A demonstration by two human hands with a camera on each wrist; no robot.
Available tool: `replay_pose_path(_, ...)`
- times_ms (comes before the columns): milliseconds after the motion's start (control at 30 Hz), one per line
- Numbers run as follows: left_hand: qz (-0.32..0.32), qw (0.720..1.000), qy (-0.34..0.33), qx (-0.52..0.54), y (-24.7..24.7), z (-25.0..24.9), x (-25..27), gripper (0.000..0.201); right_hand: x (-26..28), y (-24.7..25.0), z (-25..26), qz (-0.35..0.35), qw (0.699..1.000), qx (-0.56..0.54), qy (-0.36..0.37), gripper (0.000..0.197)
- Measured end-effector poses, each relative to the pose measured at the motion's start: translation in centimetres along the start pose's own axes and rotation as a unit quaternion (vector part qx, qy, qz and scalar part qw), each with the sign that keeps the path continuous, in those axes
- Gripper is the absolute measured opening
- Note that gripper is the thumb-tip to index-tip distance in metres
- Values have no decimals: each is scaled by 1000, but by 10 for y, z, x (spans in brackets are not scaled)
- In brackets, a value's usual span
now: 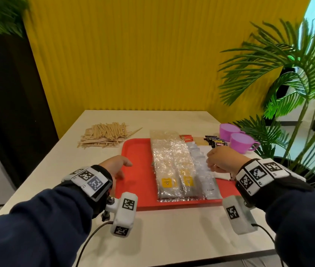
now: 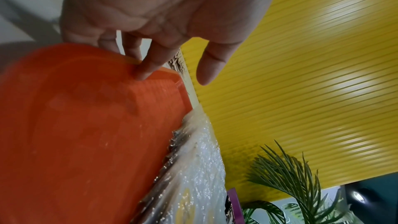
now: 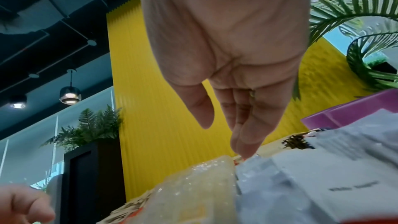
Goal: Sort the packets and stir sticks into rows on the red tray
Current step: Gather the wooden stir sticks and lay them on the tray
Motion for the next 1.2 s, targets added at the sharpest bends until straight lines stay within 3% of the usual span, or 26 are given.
replay_pose_path(100, 29, 999, 15, 4, 2, 4, 3, 33, 3, -2, 20, -11, 999, -41, 23, 9)
replay_pose_path(200, 38, 999, 10, 12, 6, 5, 8, 25, 5, -9, 44, -6, 997, -68, 43, 28)
replay_pose_path(267, 23, 1000, -13, -12, 12, 1, 11, 18, 6, -15, 64, -1, 994, -89, 63, 29)
replay_pose_path(400, 1, 996, -86, -27, 34, -29, 8, 40, 5, -31, 118, 19, 984, -155, 88, 12)
replay_pose_path(500, -37, 992, -121, 6, 55, -58, -3, 48, -4, -44, 161, 44, 976, -187, 104, 24)
replay_pose_path(600, -62, 988, -136, 48, 77, -84, -19, 28, -20, -54, 202, 58, 977, -159, 127, 34)
replay_pose_path(733, -68, 983, -156, 66, 97, -113, -46, 54, -50, -65, 241, 66, 978, -151, 128, 48)
replay_pose_path(900, -75, 982, -166, 50, 108, -141, -86, 50, -104, -84, 273, 78, 979, -147, 118, 49)
replay_pose_path(1200, -72, 988, -127, -42, 96, -172, -156, 54, -194, -101, 280, 110, 983, 2, 150, 39)
Point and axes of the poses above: each hand's wrist, its own x-axis away from the middle knuckle, its own y-axis out of the back of the hand, z = x × y, the point moved 3 cm from there along -x, towards the middle knuckle, and after that the axes turned 6 degrees about x, right-handed, at the moved point
